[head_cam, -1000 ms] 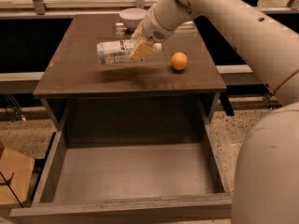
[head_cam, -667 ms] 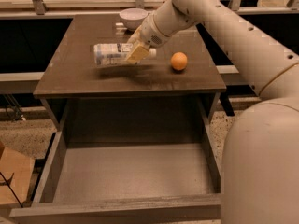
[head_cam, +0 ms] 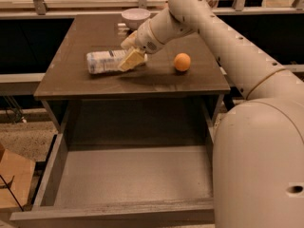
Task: Pick blue plastic bottle from top drawer and place on counter
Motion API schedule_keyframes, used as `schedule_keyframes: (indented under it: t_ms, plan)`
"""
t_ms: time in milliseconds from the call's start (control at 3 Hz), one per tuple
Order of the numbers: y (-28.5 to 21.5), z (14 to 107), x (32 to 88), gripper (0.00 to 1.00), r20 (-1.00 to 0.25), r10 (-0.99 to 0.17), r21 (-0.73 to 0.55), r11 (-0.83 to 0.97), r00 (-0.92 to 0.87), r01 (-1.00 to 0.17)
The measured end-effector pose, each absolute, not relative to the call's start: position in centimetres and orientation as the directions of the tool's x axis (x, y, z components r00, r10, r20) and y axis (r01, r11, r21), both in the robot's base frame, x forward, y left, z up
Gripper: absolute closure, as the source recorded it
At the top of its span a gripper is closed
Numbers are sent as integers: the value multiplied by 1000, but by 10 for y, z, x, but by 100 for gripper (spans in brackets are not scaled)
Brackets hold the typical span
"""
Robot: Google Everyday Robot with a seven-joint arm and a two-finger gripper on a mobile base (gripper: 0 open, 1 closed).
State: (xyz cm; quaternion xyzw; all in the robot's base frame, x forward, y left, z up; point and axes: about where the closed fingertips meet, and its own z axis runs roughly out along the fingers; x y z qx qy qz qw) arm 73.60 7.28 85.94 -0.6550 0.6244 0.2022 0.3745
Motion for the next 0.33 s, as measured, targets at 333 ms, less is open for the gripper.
schedule_keyframes:
  t_ms: [333]
  plan:
    - [74,858,736,0,-733,-666,-236,58,138,-970]
